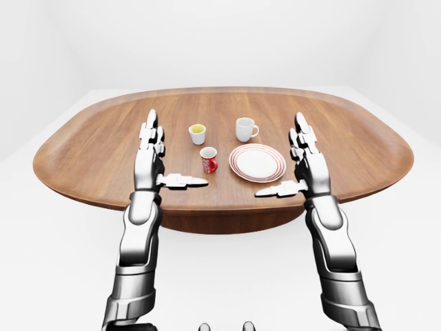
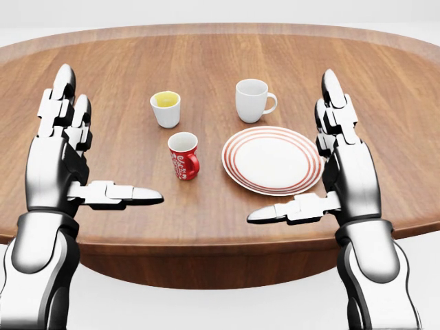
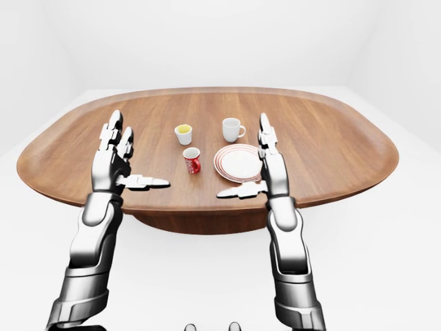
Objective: Pick up the red mug and put it on the plate
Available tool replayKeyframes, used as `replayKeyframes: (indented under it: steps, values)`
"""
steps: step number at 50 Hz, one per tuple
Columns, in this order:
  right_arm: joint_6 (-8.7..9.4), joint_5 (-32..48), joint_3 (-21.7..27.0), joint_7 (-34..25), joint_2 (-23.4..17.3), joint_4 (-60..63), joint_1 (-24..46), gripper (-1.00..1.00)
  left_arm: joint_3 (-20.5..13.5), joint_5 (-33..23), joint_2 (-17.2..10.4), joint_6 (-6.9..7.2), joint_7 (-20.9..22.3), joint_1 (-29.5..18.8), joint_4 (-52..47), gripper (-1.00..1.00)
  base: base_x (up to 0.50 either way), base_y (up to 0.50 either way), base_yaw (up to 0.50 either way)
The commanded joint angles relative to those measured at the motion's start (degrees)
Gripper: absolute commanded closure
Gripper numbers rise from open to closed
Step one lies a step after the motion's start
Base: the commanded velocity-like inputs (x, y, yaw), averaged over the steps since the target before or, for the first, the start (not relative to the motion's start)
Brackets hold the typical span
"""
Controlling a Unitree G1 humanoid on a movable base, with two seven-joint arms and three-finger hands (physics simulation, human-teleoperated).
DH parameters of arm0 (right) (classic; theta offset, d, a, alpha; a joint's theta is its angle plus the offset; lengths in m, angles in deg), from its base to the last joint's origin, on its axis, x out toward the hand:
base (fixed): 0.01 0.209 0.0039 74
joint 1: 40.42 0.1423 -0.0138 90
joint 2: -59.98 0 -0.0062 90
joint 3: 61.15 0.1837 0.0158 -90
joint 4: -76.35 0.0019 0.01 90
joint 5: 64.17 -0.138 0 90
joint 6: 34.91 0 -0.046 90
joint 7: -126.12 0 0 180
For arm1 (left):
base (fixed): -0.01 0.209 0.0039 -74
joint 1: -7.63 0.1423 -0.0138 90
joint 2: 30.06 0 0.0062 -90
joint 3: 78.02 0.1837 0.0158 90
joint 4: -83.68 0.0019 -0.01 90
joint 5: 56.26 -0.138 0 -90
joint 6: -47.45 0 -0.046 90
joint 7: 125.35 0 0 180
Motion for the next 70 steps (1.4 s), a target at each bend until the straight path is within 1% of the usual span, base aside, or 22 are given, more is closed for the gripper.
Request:
replayKeyframes:
  steps: [1, 5, 11, 12, 41, 70]
  values:
    - [0.00, -0.3, 1.5, -1.6, -1.7, 0.0, 5.1, -1.00, -1.1, 0.7, -1.6, 0.00, -0.1, -4.5, 0.7, -1.00, 0.00, 0.00, 0.00]
    - [0.00, 0.0, 1.3, -1.9, -2.2, -0.3, 6.2, -1.00, -1.6, 1.1, -1.9, 0.00, -0.9, -5.2, -0.3, -1.00, 0.00, 0.00, 0.00]
    - [0.00, 0.6, 1.2, -2.3, -2.4, 0.2, 6.5, -1.00, -1.3, 1.1, -2.0, 0.00, -1.2, -5.1, -1.3, -1.00, 0.03, 0.00, 0.00]
    - [0.00, 1.1, 0.8, -3.0, -2.8, 0.5, 6.4, -1.00, -0.3, 0.4, -1.6, 0.00, -1.3, -4.1, -1.7, -1.00, 0.32, 0.00, 0.00]
    - [0.00, 2.3, 0.7, -4.0, -2.1, 0.6, 6.5, -1.00, -0.2, -0.7, -0.9, 0.00, -0.8, -3.9, -2.6, -1.00, 0.32, 0.00, 0.00]
    - [0.00, 2.4, 0.7, -4.2, -1.9, 0.7, 6.1, -1.00, -0.4, -0.9, -0.9, 0.00, -0.8, -3.4, -3.4, -1.00, 0.34, 0.00, 0.00]
